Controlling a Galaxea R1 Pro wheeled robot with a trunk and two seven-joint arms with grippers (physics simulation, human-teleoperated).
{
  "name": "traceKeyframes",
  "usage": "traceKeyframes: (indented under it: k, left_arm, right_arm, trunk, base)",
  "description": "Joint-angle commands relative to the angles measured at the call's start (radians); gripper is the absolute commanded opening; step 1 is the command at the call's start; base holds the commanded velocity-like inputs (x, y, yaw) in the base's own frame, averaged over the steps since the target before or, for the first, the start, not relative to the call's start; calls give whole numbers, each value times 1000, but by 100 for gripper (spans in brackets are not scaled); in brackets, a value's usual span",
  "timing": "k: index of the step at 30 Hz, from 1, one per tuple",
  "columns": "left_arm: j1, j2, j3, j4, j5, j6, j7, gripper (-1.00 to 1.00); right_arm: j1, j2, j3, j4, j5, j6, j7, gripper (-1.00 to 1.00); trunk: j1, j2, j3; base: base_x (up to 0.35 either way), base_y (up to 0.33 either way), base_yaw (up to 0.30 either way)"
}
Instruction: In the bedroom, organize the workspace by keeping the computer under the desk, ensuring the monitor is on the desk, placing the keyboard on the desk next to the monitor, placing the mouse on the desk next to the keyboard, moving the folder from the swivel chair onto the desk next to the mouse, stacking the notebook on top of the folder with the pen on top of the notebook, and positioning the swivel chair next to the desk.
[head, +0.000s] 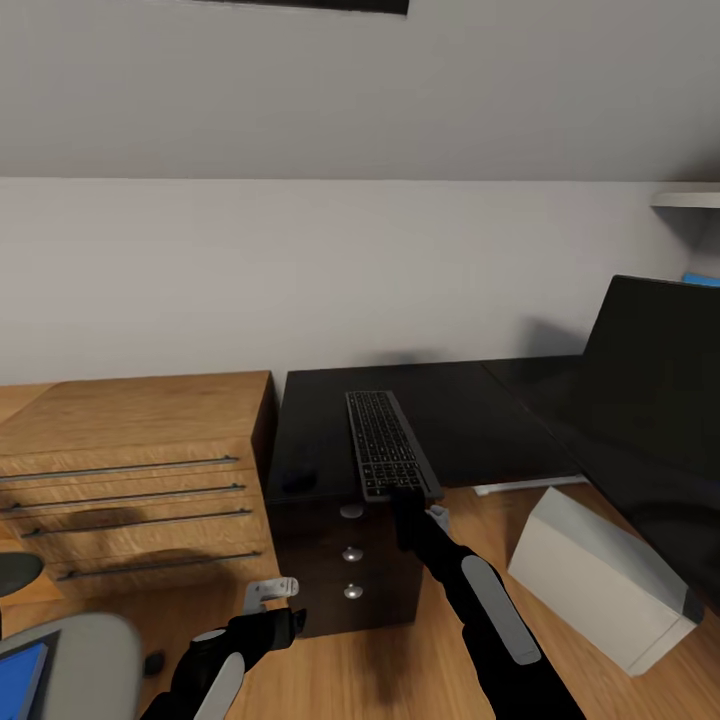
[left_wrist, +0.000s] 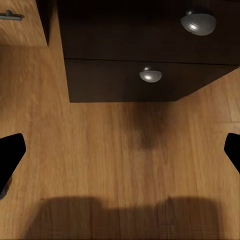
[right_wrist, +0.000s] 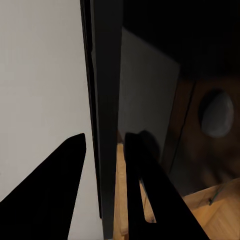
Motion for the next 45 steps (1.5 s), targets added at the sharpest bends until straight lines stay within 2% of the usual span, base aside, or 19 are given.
traceKeyframes:
  k: [1,10,11,24,37,41,45]
  left_arm:
    - [0,1,-3,-1,10,2,10,100]
    - [-1,0,-3,-1,10,2,9,100]
    - [-1,0,-3,-1,10,2,9,100]
    - [-1,0,-3,-1,12,2,11,100]
    - [-1,0,-4,-1,12,2,12,100]
    - [-1,-1,-4,16,11,2,12,100]
    - [0,-2,-5,29,9,2,11,100]
  right_arm:
    - [0,0,-2,22,3,3,-8,-100]
    - [0,0,0,22,5,3,-13,-100]
    - [0,0,0,22,5,3,-14,100]
    - [0,-1,1,19,9,0,-13,100]
    - [0,-1,2,19,11,-3,-11,100]
    - [0,-1,4,19,27,-5,-8,100]
    - [0,-1,6,17,85,-6,-6,100]
  trunk:
    - [0,0,-1]
    - [0,0,-1]
    - [0,0,-1]
    - [0,0,-1]
    - [0,0,-1]
    - [0,0,-1]
    - [0,0,-1]
  base:
    - [132,0,0]
    - [30,0,0]
    - [2,0,0]
    - [-5,0,0]
    - [-290,-2,0]
    - [-336,-71,0]
    - [-267,-88,0]
